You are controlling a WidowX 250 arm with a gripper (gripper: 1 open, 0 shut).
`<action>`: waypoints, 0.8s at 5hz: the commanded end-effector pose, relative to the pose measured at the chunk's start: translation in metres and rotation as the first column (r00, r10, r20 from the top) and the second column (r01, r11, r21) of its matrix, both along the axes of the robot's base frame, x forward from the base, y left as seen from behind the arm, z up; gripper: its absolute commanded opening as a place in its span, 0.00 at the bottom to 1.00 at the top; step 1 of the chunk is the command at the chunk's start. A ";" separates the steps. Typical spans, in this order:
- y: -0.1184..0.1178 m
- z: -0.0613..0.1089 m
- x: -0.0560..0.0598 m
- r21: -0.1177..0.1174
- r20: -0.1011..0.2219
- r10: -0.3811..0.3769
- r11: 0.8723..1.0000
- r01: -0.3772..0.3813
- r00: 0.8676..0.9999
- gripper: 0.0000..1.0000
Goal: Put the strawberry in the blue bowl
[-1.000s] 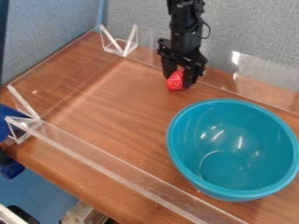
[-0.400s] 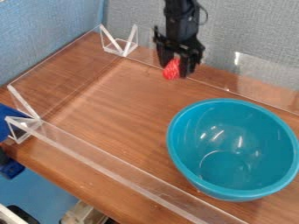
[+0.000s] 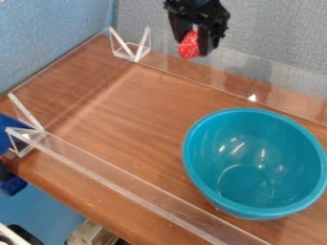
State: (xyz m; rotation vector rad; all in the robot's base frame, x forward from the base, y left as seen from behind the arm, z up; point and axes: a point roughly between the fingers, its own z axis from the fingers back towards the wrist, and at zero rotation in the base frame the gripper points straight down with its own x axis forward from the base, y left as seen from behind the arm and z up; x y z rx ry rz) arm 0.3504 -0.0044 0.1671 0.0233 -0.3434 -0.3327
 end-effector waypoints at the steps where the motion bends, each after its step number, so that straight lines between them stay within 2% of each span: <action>1: -0.024 0.024 -0.030 -0.009 0.051 -0.066 0.998 0.066 0.997 0.00; 3: -0.066 0.014 -0.079 -0.018 -0.013 -0.195 0.981 0.195 0.981 0.00; 4: -0.077 0.005 -0.098 -0.020 -0.048 -0.238 0.971 0.237 0.970 0.00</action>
